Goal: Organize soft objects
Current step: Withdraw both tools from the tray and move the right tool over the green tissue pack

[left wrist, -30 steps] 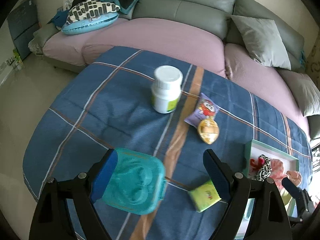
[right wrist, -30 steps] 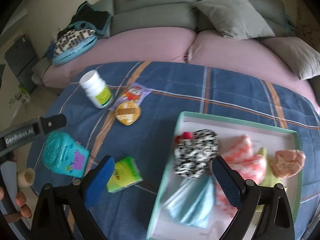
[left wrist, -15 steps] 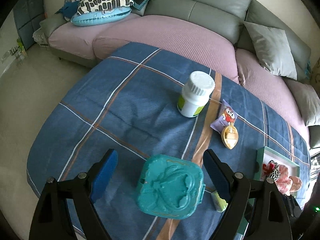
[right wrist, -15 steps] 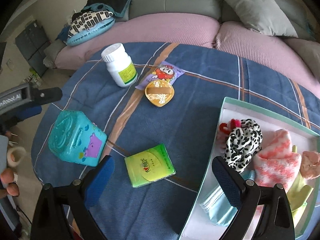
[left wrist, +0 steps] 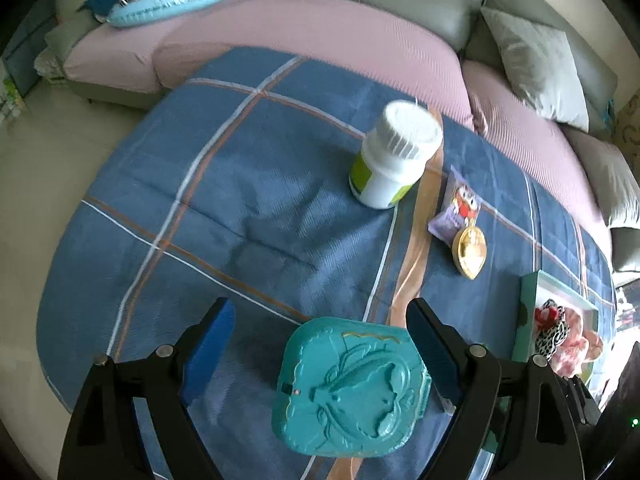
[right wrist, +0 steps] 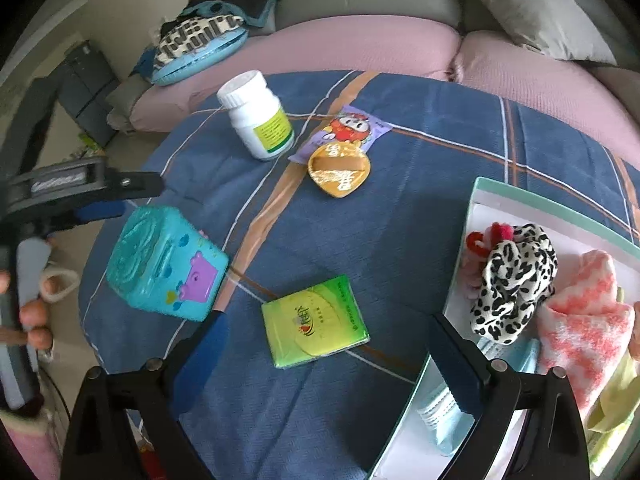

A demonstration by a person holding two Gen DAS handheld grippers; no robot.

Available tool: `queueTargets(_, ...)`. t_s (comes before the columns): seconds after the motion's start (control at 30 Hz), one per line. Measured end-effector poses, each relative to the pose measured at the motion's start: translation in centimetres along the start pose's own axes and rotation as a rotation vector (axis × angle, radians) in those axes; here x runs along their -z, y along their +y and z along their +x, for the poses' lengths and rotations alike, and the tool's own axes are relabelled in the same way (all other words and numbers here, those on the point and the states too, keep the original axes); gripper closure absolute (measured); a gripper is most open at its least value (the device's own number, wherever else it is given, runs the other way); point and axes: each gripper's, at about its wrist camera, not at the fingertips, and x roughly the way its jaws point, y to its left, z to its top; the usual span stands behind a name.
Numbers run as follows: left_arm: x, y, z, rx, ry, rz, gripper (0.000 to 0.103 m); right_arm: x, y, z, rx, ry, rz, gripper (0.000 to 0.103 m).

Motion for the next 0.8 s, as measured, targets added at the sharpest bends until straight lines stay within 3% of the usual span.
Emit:
queueTargets(0.1, -0.4, 0.3, 0.7, -0.015, 0.024, 0.011, 0.015, 0.2, 0.1, 0.3, 0.007, 0.015, -0.015, 0.004)
queueTargets(0.37, -1.2, 2.9, 1.7, 0.037, 0.049, -0.044, 0.015, 0.4, 1.5, 1.9, 0.026, 0.051, -0.067, 0.006)
queueTargets(0.8, -2.2, 4.5, 2.9, 0.087, 0.077, -0.089, 0.016, 0.6, 1.6, 5.0, 0.077, 0.124, -0.083, 0.026)
